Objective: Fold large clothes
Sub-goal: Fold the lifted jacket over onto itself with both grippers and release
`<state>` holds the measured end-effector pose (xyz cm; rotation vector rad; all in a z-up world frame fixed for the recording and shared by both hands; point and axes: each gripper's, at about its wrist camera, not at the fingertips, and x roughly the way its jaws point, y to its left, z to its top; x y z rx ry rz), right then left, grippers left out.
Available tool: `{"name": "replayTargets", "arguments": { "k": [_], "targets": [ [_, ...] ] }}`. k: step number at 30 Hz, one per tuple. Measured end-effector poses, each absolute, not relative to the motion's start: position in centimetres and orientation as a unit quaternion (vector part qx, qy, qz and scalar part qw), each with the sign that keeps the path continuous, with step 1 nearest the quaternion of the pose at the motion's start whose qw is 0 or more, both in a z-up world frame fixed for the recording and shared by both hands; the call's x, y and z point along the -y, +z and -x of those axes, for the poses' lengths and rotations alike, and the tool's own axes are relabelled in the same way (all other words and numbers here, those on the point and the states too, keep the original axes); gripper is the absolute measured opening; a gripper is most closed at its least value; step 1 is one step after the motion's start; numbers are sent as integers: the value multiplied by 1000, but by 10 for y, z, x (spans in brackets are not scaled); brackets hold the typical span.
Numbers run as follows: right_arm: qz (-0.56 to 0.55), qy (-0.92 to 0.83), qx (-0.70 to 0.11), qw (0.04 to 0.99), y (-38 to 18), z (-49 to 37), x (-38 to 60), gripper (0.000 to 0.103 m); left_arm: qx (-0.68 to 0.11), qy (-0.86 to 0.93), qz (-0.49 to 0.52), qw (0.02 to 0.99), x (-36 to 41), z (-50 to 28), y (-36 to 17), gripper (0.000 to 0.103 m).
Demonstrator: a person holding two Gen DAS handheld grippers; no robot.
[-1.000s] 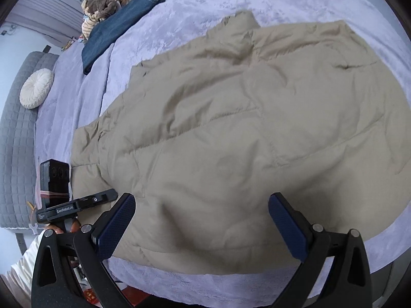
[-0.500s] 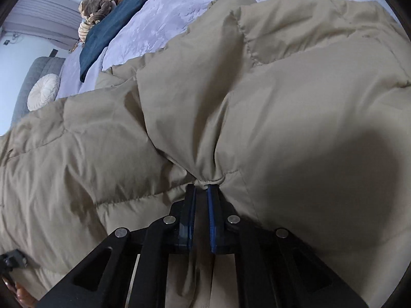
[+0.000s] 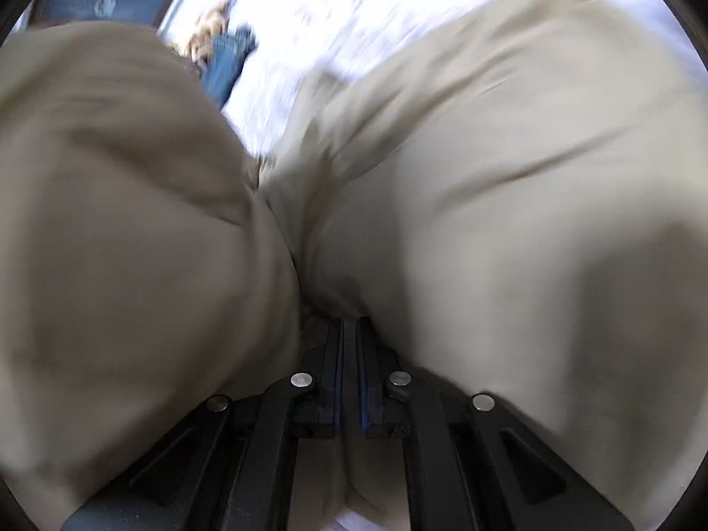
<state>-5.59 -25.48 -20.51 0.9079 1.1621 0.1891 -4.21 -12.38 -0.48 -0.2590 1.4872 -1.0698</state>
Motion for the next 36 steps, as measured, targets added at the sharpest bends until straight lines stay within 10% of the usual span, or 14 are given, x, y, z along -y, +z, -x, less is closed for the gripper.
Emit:
{"name": "replayTargets", "arguments": {
  "k": [8, 10, 12, 19, 25, 29, 36],
  "targets": [
    [-450, 18, -496, 742, -191, 131, 312, 7, -667, -459, 126, 574, 176, 35, -61, 68],
    [-450, 8, -492, 746, -184, 145, 317, 21, -668, -459, 115, 575, 184, 44, -68, 79],
    [-446, 0, -485, 753, -173, 158, 320, 62, -667, -455, 96, 582, 200, 48, -76, 79],
    [-451, 63, -416, 787, -116, 203, 317, 85, -654, -453, 39, 605, 209, 61, -87, 79],
    [-409, 44, -459, 788, -122, 165, 298, 84, -580, -454, -7, 676, 191, 54, -48, 79],
    [-358, -3, -473, 805, -123, 154, 298, 23, -516, -394, -19, 760, 130, 38, -22, 79],
    [-300, -47, -500, 811, -137, 165, 307, 18, -535, -293, 11, 792, 90, -15, -71, 79]
  ]
}}
